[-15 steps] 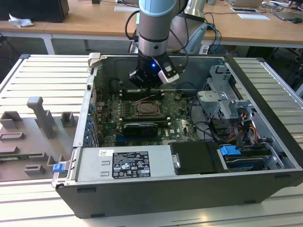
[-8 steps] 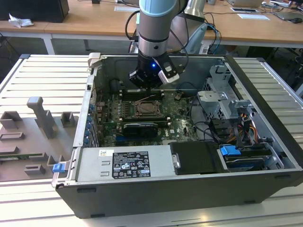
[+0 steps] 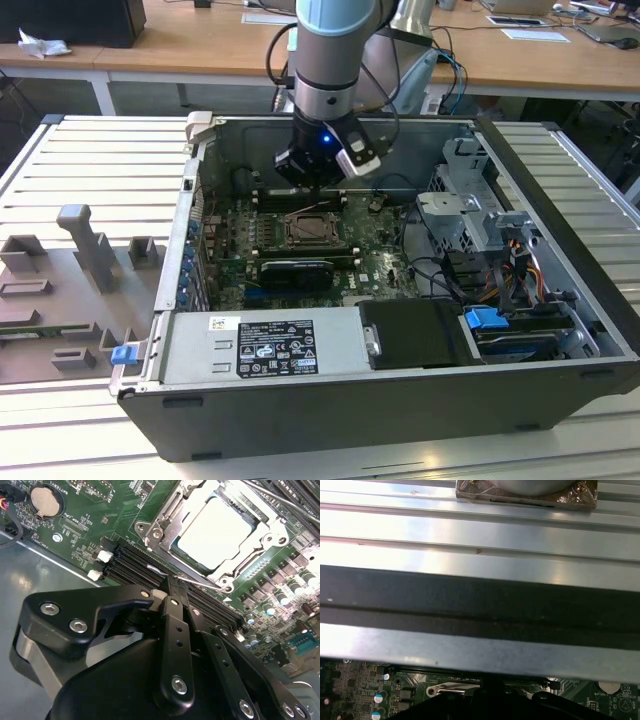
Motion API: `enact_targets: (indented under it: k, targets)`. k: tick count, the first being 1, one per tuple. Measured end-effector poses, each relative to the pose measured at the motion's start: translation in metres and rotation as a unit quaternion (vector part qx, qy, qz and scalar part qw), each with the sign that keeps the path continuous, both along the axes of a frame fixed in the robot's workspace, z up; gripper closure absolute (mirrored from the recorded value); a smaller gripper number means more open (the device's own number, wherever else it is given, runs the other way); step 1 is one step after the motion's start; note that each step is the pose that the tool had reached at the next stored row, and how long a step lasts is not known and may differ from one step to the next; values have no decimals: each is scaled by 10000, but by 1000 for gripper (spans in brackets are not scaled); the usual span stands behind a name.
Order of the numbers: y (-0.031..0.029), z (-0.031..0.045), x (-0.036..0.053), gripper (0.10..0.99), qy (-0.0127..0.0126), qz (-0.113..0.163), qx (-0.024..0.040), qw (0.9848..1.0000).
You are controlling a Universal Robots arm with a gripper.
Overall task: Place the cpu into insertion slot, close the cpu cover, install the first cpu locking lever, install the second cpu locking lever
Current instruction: 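Install the first cpu locking lever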
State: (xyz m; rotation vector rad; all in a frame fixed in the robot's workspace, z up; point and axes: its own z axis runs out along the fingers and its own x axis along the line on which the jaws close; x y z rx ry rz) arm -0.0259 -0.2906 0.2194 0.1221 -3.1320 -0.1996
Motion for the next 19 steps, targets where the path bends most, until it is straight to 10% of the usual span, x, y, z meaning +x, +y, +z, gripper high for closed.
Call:
enact_targets:
  k: [19]
  targets:
    - [-4, -113, 104, 980, -11, -46, 42, 10000]
